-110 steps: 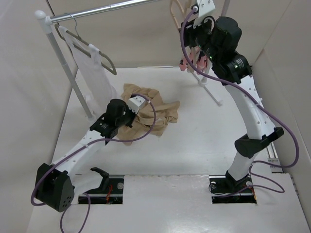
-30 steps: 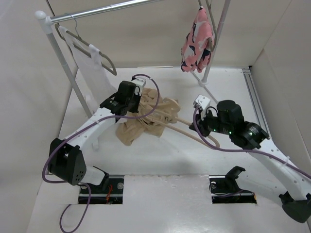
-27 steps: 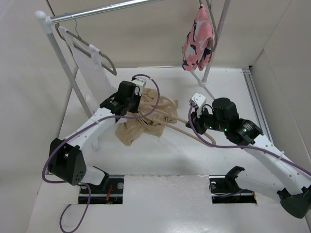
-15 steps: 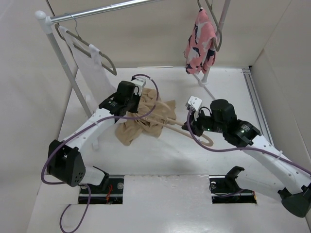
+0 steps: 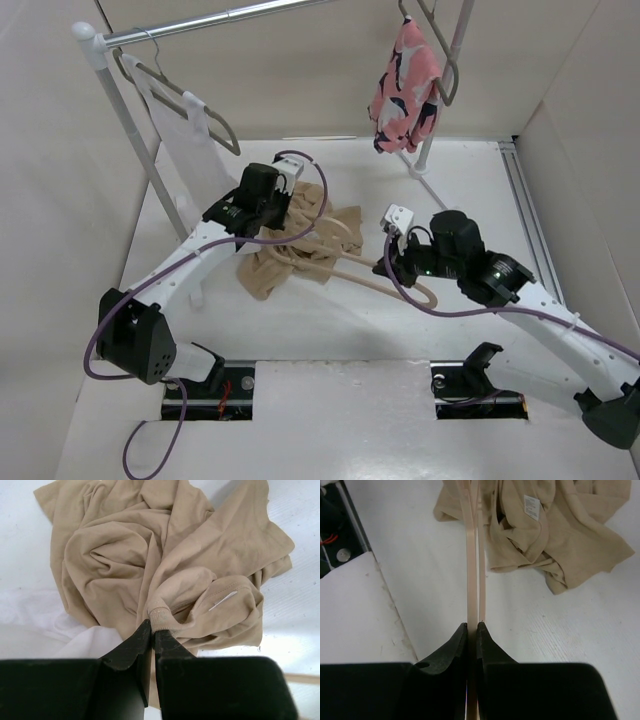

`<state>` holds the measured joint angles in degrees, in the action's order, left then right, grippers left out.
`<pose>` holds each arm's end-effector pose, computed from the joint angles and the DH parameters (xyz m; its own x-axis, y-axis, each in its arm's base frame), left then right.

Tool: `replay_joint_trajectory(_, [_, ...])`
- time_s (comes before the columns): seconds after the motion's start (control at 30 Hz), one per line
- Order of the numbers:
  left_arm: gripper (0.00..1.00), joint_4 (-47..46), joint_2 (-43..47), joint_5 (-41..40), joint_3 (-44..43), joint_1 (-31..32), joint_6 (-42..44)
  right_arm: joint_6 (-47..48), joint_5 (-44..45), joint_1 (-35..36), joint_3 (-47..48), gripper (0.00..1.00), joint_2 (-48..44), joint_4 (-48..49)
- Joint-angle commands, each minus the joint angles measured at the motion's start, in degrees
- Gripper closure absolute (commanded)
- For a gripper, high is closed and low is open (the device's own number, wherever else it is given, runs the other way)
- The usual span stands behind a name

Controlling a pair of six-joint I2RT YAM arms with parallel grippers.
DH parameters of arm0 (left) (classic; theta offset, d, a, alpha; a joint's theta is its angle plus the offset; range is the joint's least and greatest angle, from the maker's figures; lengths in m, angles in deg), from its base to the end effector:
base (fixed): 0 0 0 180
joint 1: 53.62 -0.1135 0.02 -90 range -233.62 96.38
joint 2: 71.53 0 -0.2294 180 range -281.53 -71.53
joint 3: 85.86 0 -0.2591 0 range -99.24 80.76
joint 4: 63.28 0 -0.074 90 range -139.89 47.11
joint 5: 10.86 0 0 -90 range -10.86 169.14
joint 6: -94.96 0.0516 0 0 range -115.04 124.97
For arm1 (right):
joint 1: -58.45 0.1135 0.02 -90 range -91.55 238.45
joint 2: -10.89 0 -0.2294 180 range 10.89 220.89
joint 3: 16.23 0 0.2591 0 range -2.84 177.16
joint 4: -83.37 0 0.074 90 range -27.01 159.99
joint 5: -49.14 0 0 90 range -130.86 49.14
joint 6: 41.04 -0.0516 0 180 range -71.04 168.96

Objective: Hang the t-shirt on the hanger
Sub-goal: Place tshirt on hanger

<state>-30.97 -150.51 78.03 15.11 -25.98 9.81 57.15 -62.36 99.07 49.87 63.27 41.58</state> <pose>0.3030 -0.1575 0.2719 -0.4332 0.3223 -0.8417 0.4877 0.8692 0.0818 0.1694 0.1702 0.2992 -0.2323 -0.3738 -0.8979 -0.8934 0.4470 0.0450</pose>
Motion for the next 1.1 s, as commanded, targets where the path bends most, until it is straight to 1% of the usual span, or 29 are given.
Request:
replay_joint_trajectory(0.0, [1.0,-0.02,0.41,-0.47,-2.47,0.22,1.39,-0.45,2.69,0.42,3.98,1.0,2.02,3.19])
replay_joint_trajectory(0.17, [1.0,-0.55,0.93,-1.53,-1.33,0.22,2.63,0.69,3.21,0.42,4.51,1.0,-1.83,1.95])
replay_joint_trajectory(0.33, [1.0,-0.55,0.93,-1.53,-0.71,0.22,3.24,-0.01,6.63,0.42,6.52,1.0,-4.82,-0.16])
replay_joint_trajectory(0.5, [1.0,-0.55,0.93,-1.01,-0.71,0.22,3.24,-0.54,8.75,0.42,6.01,1.0,-4.83,1.24])
replay_joint_trajectory(0.63, [1.0,-0.55,0.93,0.05,-0.71,0.22,3.24,-0.54,9.98,0.42,6.0,1.0,-2.55,2.56])
replay_joint_trajectory(0.73, [1.0,-0.55,0.93,0.05,-0.71,0.22,3.24,0.69,9.98,0.42,7.05,1.0,-2.02,3.09])
replay_joint_trajectory(0.83, [1.0,-0.55,0.93,1.98,-0.71,0.22,3.24,0.69,9.46,0.42,7.06,1.0,-1.4,3.88])
replay_joint_trajectory(1.07, [1.0,-0.55,0.41,4.36,-2.56,0.22,2.72,0.16,2.96,0.42,4.52,1.0,-0.96,8.09])
